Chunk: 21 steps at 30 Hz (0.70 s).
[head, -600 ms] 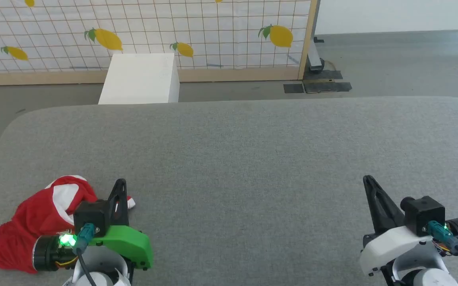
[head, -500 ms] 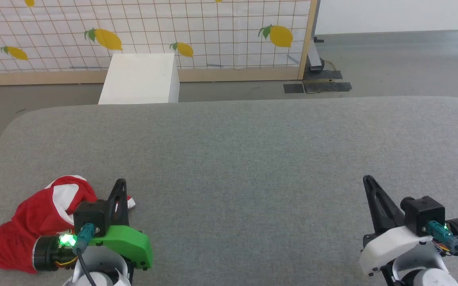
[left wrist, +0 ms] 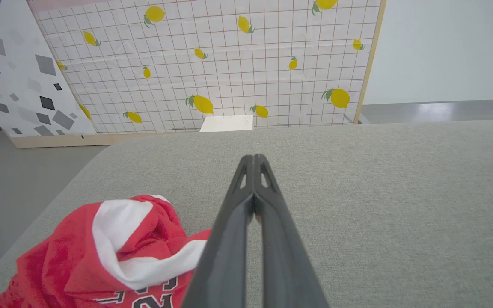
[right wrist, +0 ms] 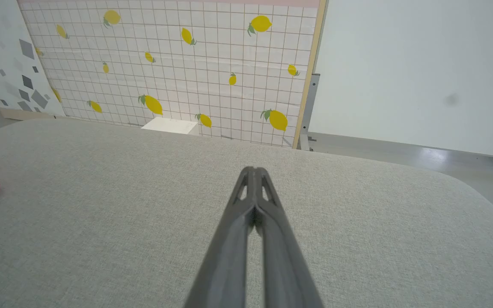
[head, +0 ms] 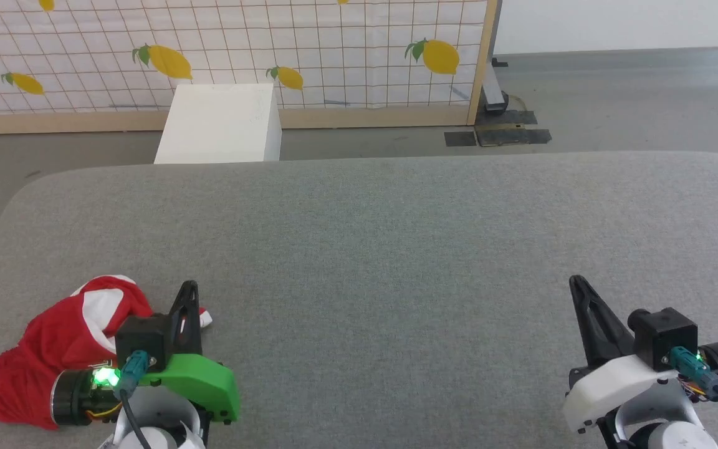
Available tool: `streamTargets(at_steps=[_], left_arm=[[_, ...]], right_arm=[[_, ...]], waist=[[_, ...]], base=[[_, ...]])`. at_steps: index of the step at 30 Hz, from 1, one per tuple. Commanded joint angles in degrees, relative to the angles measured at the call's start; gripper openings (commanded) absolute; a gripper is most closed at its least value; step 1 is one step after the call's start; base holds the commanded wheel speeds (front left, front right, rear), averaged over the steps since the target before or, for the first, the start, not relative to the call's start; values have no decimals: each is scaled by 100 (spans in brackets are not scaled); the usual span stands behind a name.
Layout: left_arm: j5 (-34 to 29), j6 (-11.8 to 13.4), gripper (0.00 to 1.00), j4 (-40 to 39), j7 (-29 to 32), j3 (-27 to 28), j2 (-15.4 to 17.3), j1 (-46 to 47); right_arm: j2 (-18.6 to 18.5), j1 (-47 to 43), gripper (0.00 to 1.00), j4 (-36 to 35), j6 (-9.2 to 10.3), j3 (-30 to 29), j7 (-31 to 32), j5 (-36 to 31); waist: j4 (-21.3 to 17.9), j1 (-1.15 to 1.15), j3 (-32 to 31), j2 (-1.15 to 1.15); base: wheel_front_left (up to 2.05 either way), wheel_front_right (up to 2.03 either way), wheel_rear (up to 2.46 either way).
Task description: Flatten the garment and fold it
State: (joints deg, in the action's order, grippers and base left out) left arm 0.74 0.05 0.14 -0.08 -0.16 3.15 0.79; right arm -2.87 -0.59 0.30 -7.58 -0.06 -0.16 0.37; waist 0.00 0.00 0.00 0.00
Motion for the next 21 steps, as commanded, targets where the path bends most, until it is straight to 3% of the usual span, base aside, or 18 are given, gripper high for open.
streamTargets(at_steps=[1,2,3,21], left_arm=[[-74,-5,0,-14,8,16,-27,-79],[-74,-5,0,-14,8,16,-27,-79],[0,0,100,0,0,0,0,0],[236,71,100,128,-179,-144,-2,-52]], right_arm=[[0,59,0,-30,9,6,16,-37],[0,59,0,-30,9,6,16,-37],[0,0,100,0,0,-1,0,0],[0,-100,100,167,1,-80,-179,329]], waist=[[0,0,0,0],[0,0,0,0],[0,0,0,0],[-2,0,-15,0]], base=[[0,0,0],[0,0,0],[0,0,0],[0,0,0]])
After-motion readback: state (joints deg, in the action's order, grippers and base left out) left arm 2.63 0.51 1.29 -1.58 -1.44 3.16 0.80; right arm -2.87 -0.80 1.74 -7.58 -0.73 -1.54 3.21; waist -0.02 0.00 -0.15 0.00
